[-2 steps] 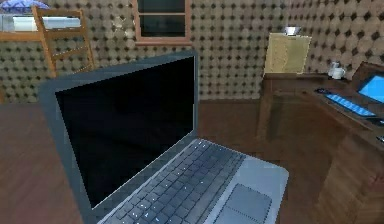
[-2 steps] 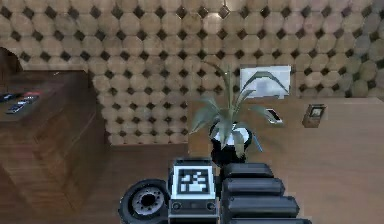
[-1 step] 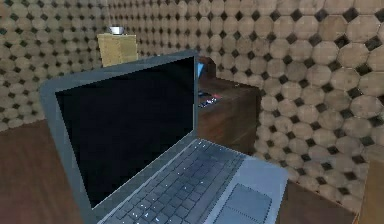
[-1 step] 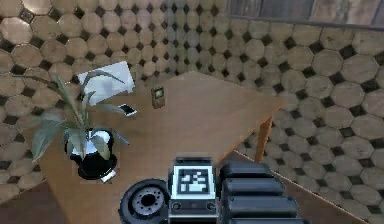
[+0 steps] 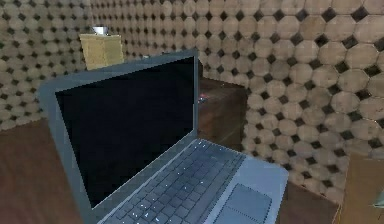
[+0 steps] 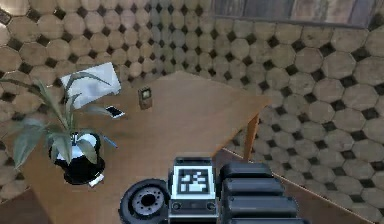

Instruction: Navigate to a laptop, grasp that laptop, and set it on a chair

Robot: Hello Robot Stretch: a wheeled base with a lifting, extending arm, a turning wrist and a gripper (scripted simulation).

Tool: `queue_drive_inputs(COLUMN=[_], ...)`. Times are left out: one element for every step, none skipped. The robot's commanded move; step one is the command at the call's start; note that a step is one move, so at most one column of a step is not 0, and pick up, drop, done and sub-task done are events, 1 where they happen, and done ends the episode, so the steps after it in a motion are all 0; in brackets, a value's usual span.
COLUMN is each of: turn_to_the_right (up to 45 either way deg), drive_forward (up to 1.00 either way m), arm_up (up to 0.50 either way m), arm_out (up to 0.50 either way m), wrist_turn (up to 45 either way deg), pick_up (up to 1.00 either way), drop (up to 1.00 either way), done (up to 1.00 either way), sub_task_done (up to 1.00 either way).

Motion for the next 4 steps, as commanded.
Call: queue_drive_inputs(turn_to_the_right=[0.0, 45.0, 9.0, 0.0], drive_forward=[0.70, 0.00, 0.00, 0.85], arm_up=[0.00, 0.00, 0.00, 0.00], arm_out=[0.00, 0.00, 0.00, 0.00], wrist_turn=[0.0, 0.0, 0.0, 0.0], pick_up=[0.00, 0.00, 0.00, 0.00], drop=[0.00, 0.00, 0.00, 0.00], done=[0.00, 0.00, 0.00, 0.00], sub_task_done=[0.00, 0.00, 0.00, 0.00])
